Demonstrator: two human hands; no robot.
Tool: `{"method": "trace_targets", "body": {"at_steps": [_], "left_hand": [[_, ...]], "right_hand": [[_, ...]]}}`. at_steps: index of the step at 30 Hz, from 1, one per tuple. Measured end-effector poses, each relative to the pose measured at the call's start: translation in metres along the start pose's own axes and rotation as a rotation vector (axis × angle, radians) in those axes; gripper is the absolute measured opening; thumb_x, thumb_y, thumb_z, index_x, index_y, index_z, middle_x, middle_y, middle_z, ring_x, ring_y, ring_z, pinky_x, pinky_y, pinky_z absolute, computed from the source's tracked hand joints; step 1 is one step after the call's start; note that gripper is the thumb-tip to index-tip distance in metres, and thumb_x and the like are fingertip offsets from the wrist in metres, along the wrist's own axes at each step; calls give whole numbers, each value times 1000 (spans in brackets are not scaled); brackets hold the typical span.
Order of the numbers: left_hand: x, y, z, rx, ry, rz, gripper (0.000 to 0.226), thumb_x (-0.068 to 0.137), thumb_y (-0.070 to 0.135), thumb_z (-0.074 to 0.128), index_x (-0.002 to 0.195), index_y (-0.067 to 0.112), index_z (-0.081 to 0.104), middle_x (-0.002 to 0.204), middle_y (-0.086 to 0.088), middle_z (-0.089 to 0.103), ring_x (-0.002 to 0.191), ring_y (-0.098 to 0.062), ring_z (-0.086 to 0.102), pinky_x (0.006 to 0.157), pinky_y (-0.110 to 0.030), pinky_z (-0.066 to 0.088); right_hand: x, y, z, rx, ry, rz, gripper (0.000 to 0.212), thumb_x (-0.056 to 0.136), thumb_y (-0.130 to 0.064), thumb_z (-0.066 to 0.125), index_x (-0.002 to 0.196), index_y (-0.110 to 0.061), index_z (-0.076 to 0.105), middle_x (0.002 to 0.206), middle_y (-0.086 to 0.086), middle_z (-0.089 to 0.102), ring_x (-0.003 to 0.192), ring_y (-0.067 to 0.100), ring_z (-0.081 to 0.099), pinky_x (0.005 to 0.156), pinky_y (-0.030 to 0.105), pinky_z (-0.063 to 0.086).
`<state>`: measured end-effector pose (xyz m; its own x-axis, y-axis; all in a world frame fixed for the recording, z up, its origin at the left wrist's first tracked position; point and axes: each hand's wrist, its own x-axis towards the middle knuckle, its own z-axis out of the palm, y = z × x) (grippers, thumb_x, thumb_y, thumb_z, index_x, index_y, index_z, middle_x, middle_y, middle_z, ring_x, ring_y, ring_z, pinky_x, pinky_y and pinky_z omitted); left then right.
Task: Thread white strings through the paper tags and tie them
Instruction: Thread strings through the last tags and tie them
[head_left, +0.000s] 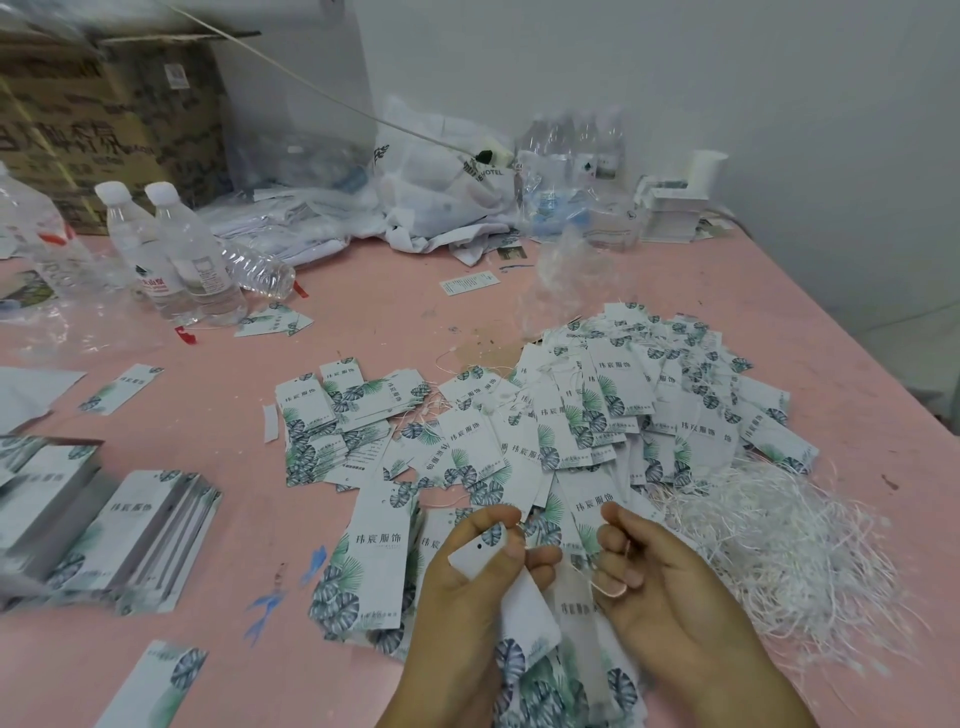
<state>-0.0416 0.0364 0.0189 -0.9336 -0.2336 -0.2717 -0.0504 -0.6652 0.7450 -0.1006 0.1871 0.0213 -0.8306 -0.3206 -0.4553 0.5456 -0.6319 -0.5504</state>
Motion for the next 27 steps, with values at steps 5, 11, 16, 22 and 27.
{"method": "trace_targets", "body": {"at_steps": [5, 11, 16, 22, 27], "left_hand": [[2, -1, 1, -22, -17, -26, 17, 79, 1, 71, 87, 15, 76, 75, -17, 69, 74, -30, 70, 67, -36, 60], [-1, 2, 2, -18, -69, -42, 17, 79, 1, 72, 91, 12, 74, 83, -21, 71, 71, -30, 70, 61, -36, 59], [-2, 3, 3, -17, -80, -71, 19, 73, 6, 74, 91, 11, 73, 83, -27, 68, 71, -35, 69, 60, -38, 59], [-3, 2, 6, 7, -97, -65, 26, 74, 1, 79, 98, 6, 70, 82, -26, 70, 72, -35, 70, 61, -38, 59], [-4, -3, 5, 78, 31, -54, 29, 80, 41, 63, 94, 16, 68, 93, -27, 71, 86, -44, 70, 74, -51, 60]], "right_hand": [[-8, 3, 5, -269, -30, -269, 16, 72, -23, 68, 84, -14, 74, 63, 2, 49, 47, 9, 38, 46, 22, 40], [-21, 22, 12, -1030, -51, -562, 24, 83, -15, 73, 94, -36, 74, 67, -12, 57, 56, 6, 46, 54, 18, 43], [-21, 32, 17, -1044, -51, -676, 37, 77, 1, 76, 79, -37, 74, 75, -7, 61, 60, 14, 53, 59, 17, 47], [-21, 31, 14, -1071, -22, -748, 30, 79, -5, 75, 76, -35, 72, 74, -2, 63, 61, 22, 57, 57, 25, 49], [-22, 30, 14, -1011, -2, -750, 14, 78, -19, 76, 78, -32, 72, 76, 3, 64, 66, 37, 58, 63, 48, 53]]}}
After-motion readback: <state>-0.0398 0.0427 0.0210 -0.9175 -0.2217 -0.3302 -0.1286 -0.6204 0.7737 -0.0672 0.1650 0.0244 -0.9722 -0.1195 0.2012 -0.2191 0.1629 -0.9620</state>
